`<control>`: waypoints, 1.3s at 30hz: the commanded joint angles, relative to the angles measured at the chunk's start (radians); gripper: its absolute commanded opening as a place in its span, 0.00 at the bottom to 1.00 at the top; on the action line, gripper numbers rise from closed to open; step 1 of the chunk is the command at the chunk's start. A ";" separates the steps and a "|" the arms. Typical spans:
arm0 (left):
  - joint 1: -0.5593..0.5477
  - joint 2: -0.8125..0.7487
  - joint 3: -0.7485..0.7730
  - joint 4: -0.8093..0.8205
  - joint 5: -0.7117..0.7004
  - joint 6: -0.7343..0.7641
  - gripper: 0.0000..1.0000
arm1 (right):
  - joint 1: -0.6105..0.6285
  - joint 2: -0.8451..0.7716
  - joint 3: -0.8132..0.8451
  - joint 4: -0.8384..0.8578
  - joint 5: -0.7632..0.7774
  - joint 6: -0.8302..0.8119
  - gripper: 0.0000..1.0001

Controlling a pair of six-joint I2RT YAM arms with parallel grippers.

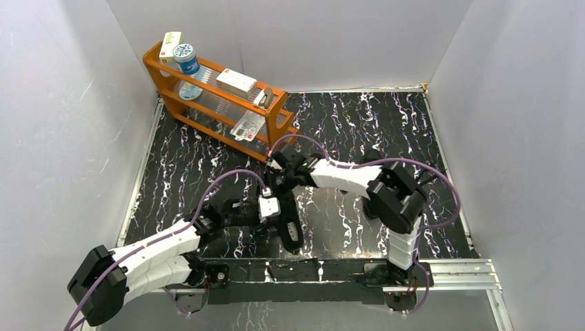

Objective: Tie the shoes
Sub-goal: Wrap the shoelace around the shoelace.

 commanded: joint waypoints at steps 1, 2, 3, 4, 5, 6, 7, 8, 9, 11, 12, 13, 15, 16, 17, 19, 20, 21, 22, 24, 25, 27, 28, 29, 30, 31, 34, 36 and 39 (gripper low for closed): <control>0.004 0.031 0.013 0.039 0.026 -0.045 0.00 | -0.095 -0.170 0.064 -0.159 -0.059 -0.128 0.73; 0.005 0.042 0.018 0.038 0.031 -0.058 0.00 | -0.127 -0.202 0.053 -0.181 -0.067 -0.150 0.74; 0.004 0.051 0.027 0.028 0.032 -0.076 0.00 | -0.158 -0.234 0.037 -0.195 -0.075 -0.169 0.74; 0.004 0.059 0.031 0.025 0.030 -0.098 0.00 | -0.186 -0.271 0.016 -0.210 -0.075 -0.195 0.74; 0.004 0.064 0.034 0.030 0.032 -0.122 0.00 | -0.219 -0.304 -0.010 -0.233 -0.070 -0.223 0.74; 0.004 0.070 0.037 0.036 0.040 -0.149 0.00 | -0.238 -0.334 -0.031 -0.261 -0.069 -0.252 0.74; 0.005 0.085 0.042 0.043 0.053 -0.175 0.00 | -0.249 -0.363 -0.055 -0.289 -0.064 -0.280 0.73; 0.005 0.099 0.055 0.037 0.062 -0.201 0.00 | -0.253 -0.387 -0.081 -0.316 -0.056 -0.298 0.72; 0.005 0.115 0.070 0.022 0.064 -0.222 0.00 | -0.255 -0.409 -0.111 -0.338 -0.056 -0.307 0.71; 0.004 0.127 0.090 0.025 0.050 -0.268 0.00 | -0.249 -0.446 -0.184 -0.315 -0.083 -0.271 0.67; 0.004 0.126 0.094 0.024 0.037 -0.278 0.00 | -0.245 -0.467 -0.222 -0.286 -0.085 -0.232 0.64; 0.003 0.125 0.098 0.021 0.029 -0.286 0.00 | -0.241 -0.484 -0.253 -0.254 -0.081 -0.187 0.63; 0.004 0.121 0.105 0.003 0.016 -0.289 0.00 | -0.230 -0.518 -0.315 -0.153 -0.076 -0.071 0.62; 0.004 0.120 0.109 0.000 0.014 -0.289 0.00 | -0.224 -0.524 -0.337 -0.104 -0.073 -0.012 0.61; 0.004 0.120 0.116 -0.015 0.014 -0.286 0.00 | -0.211 -0.524 -0.354 -0.059 -0.067 0.066 0.59; 0.005 0.115 0.132 -0.051 0.003 -0.278 0.00 | -0.180 -0.510 -0.368 -0.013 -0.033 0.154 0.57; 0.005 0.109 0.133 -0.063 -0.001 -0.276 0.00 | -0.168 -0.500 -0.374 0.012 -0.025 0.185 0.56; 0.004 0.101 0.130 -0.066 -0.002 -0.277 0.00 | -0.159 -0.487 -0.378 0.030 -0.018 0.206 0.56; 0.004 0.094 0.126 -0.066 0.001 -0.278 0.00 | -0.154 -0.474 -0.378 0.032 -0.008 0.226 0.56; 0.004 0.090 0.120 -0.066 0.011 -0.278 0.00 | -0.148 -0.449 -0.370 0.051 0.001 0.235 0.56; 0.004 0.092 0.122 -0.071 0.012 -0.278 0.00 | -0.143 -0.434 -0.351 0.044 0.014 0.228 0.56; 0.004 0.096 0.126 -0.080 0.009 -0.275 0.00 | -0.136 -0.403 -0.322 -0.001 0.025 0.209 0.56; 0.004 0.095 0.127 -0.081 0.005 -0.275 0.00 | -0.134 -0.387 -0.313 -0.023 0.029 0.202 0.55; 0.005 0.095 0.126 -0.075 0.004 -0.275 0.00 | -0.132 -0.376 -0.308 -0.038 0.034 0.197 0.54; 0.005 0.096 0.125 -0.069 0.002 -0.276 0.00 | -0.129 -0.369 -0.307 -0.042 0.036 0.196 0.53; 0.004 0.100 0.124 -0.065 0.002 -0.278 0.00 | -0.127 -0.365 -0.307 -0.042 0.039 0.196 0.51; 0.004 0.109 0.130 -0.063 0.001 -0.282 0.00 | -0.126 -0.355 -0.300 -0.057 0.056 0.185 0.44; 0.004 0.105 0.128 -0.056 -0.006 -0.288 0.00 | -0.126 -0.346 -0.296 -0.076 0.058 0.180 0.42; 0.003 0.103 0.122 -0.040 -0.004 -0.297 0.00 | -0.125 -0.345 -0.303 -0.060 0.052 0.170 0.38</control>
